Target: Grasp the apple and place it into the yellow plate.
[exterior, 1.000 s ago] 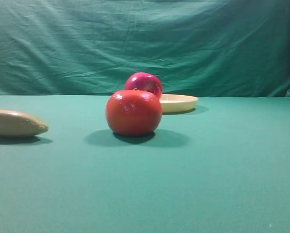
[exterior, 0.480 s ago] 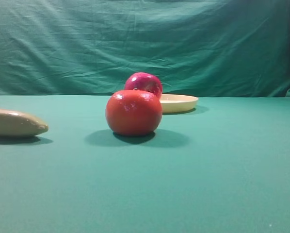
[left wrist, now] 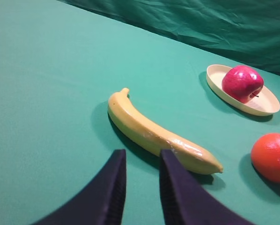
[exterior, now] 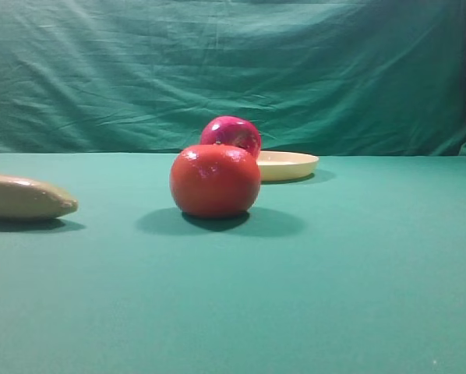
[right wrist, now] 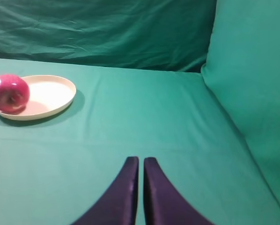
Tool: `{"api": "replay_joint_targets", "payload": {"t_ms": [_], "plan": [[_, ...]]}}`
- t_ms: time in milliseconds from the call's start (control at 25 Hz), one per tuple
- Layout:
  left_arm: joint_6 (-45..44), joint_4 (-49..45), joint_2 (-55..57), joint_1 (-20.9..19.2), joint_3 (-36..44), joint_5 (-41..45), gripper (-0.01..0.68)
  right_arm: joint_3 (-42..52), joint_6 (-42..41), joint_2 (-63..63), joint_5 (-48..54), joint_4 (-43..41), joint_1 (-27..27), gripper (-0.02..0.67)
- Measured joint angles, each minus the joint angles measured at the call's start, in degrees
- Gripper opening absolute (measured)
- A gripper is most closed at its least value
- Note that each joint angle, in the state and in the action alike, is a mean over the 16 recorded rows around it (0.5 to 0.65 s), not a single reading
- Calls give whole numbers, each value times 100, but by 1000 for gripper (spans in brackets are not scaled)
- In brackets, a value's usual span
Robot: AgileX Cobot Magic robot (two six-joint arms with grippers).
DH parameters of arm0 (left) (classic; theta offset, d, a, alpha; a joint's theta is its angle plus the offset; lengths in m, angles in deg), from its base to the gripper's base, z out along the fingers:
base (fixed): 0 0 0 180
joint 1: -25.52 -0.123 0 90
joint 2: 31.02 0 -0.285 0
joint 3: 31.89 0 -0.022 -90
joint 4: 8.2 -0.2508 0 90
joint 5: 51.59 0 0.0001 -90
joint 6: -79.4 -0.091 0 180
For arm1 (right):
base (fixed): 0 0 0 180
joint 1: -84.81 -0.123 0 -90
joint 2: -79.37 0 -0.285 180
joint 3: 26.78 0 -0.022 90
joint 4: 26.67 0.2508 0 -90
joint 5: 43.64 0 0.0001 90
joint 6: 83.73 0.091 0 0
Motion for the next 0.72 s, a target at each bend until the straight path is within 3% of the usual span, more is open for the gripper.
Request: {"api": "replay_joint_targets", "payload": {"t_ms": [360,720], "plan": [[0,0,0,0,0,0,157,878,0,391,-289,28,132,0],[0,0,0,0,0,0,157,1096,0,398,-447,53,132,0]]}}
